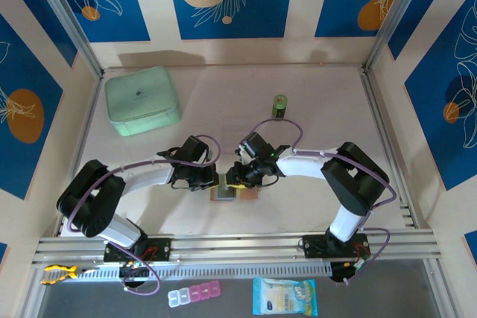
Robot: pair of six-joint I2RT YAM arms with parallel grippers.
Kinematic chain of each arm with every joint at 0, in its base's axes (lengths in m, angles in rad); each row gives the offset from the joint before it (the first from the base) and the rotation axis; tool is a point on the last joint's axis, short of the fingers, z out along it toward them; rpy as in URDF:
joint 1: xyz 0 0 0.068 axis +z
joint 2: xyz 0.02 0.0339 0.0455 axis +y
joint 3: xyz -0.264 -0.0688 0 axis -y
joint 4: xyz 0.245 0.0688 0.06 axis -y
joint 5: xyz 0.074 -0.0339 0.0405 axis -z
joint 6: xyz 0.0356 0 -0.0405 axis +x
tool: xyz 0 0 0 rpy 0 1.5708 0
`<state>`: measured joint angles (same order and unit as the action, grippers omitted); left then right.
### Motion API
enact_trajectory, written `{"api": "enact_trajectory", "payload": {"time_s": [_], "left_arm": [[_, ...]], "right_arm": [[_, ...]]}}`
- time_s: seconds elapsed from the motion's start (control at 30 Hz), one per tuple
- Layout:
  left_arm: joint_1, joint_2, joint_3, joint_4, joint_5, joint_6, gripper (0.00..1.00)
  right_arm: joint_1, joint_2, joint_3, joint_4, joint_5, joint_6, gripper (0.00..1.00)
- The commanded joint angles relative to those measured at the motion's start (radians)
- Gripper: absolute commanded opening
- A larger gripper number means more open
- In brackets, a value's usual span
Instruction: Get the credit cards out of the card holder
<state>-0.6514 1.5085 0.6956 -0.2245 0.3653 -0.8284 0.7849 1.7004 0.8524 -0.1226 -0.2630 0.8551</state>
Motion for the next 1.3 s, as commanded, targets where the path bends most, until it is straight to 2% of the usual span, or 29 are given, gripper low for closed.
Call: {"api": "enact_trajectory", "payload": {"time_s": [0.0,0.17,0.67,0.97,1.27], "left_arm": [[-0.007,-0.002,-0.021,-0.05,-0.02,0.007,0.0],[-0.008,-0.015,-0.018,-0.062,-0.023,0.007,0.0],[-0.01,-0.05,0.041,-0.081,0.007,0.003,0.0],[-0.029,0.006,0.084,-0.058,0.039,0.002,0.0],[-0.036,0.053,0.08,-0.048,0.037,0.015,0.0]], "right_arm": [[0.005,0.01,0.0,-0.059,0.026,-0.003,0.33],[0.007,-0.008,0.01,-0.123,0.086,-0.021,0.33],[-0.003,-0.122,0.001,-0.124,0.08,-0.038,0.33],[-0.015,-0.11,-0.017,-0.12,0.068,-0.021,0.37],[-0.03,-0.076,-0.055,-0.074,0.049,-0.01,0.36]]}}
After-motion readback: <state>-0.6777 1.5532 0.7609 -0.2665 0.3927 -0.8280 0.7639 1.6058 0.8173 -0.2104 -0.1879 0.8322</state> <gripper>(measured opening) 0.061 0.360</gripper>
